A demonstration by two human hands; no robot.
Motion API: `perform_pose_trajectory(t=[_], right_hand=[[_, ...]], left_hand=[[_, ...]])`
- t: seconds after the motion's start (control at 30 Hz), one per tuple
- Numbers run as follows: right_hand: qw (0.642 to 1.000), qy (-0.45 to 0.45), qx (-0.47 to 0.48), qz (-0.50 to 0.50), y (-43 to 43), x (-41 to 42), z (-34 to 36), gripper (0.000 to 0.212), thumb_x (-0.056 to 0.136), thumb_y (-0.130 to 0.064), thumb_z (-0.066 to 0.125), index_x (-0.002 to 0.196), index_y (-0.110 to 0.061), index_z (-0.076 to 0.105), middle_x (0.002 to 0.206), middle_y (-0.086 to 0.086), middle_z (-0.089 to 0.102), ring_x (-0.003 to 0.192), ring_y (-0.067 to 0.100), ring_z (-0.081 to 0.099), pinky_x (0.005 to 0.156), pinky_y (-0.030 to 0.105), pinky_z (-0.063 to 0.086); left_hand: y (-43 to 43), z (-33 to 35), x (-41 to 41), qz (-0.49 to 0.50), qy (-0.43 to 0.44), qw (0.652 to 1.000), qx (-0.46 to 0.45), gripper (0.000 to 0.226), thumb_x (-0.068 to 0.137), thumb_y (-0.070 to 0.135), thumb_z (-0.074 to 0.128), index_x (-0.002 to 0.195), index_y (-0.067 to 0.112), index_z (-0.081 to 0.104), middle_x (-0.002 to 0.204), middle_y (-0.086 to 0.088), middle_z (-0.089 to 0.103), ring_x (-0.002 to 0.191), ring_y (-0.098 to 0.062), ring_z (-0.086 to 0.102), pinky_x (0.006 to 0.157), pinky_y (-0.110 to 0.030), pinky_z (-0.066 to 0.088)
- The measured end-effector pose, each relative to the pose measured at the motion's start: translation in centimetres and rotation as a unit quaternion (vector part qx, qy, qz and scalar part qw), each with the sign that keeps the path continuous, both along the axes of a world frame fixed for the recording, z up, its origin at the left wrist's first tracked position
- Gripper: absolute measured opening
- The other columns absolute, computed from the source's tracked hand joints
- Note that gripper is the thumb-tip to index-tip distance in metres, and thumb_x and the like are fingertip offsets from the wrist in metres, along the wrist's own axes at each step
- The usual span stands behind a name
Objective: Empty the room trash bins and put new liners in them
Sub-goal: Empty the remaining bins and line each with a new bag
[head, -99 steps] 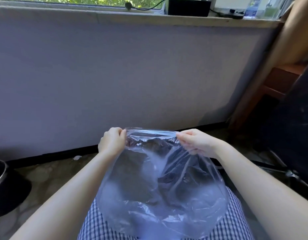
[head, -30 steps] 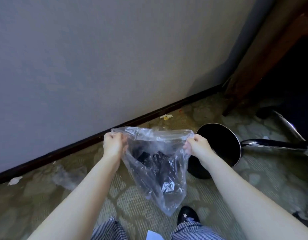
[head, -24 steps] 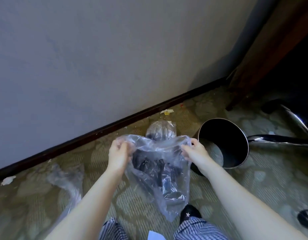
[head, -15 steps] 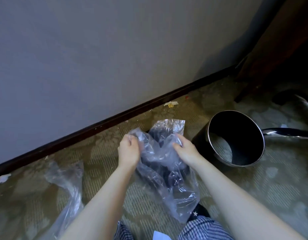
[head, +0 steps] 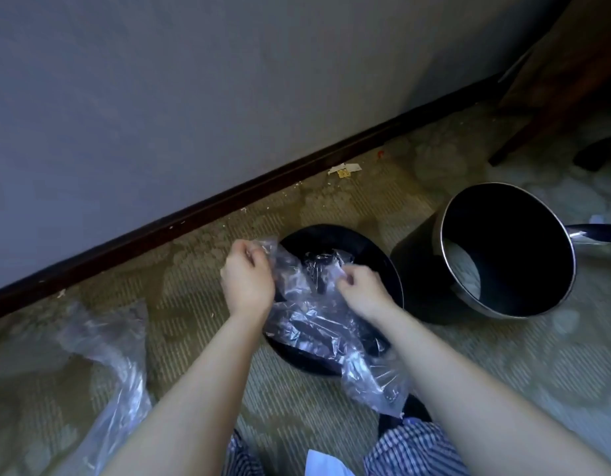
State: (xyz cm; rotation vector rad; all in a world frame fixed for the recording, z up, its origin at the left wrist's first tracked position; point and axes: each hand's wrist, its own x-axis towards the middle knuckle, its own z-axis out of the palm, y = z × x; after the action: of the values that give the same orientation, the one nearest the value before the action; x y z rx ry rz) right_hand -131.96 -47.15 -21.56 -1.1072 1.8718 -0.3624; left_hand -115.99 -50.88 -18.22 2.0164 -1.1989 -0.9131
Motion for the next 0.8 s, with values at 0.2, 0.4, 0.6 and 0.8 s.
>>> perform_pose_trajectory(t=[0.2,0.4,0.6,0.8], right_hand=[[0.962,0.030,-0.196,-0.188,-1.6,-3.3,4.1,0.023,0.095,-0.010,0.049,0.117,-0.020,0.050,0.100,-0.003,0.061,0.085,0.013,0.061,0.069,0.025,0.047],[0.944,0.298,-0.120,-0.075,-0.9,-5.6,4.3,0.069,0.088,-0.006,0.057,0.147,-0.022,0.026,0.145,0.009,0.034,0.128,0.029,0.037,0.100,0.039,0.031],[0.946,0.254,-0.141,0.145,-3.7,-4.5,5.4,0.050,0.090,-0.009,0.048,0.138,-0.024,0.045,0.143,-0.003,0.044,0.137,0.017,0.030,0.117,0.039,0.001],[0.954,0.209,-0.136,0.169,-4.3,-3.8,4.8,0.023,0.090,-0.021,0.057,0.112,-0.026,0.059,0.118,-0.003,0.054,0.120,0.018,0.043,0.112,0.037,0.016]], left_hand=[[-0.9,0.3,3.8,0.026,-0.067,0.995,0.063,0.024,0.096,0.008,0.045,0.117,0.013,0.054,0.111,-0.010,0.060,0.095,-0.025,0.056,0.078,-0.034,0.044],[-1.1,0.7,4.3,-0.195,-0.257,0.944,0.062,0.069,0.084,0.002,0.056,0.145,0.020,0.029,0.146,-0.012,0.034,0.136,-0.030,0.027,0.113,-0.047,0.019],[-2.0,0.8,1.5,-0.323,-0.313,0.892,-0.047,0.050,0.089,0.017,0.053,0.138,0.015,0.040,0.142,-0.005,0.039,0.139,-0.021,0.025,0.116,-0.045,0.003],[-2.4,0.8,1.5,-0.336,-0.143,0.926,-0.099,0.009,0.096,0.023,0.049,0.098,0.020,0.057,0.099,0.010,0.060,0.097,-0.013,0.051,0.102,-0.043,0.036]])
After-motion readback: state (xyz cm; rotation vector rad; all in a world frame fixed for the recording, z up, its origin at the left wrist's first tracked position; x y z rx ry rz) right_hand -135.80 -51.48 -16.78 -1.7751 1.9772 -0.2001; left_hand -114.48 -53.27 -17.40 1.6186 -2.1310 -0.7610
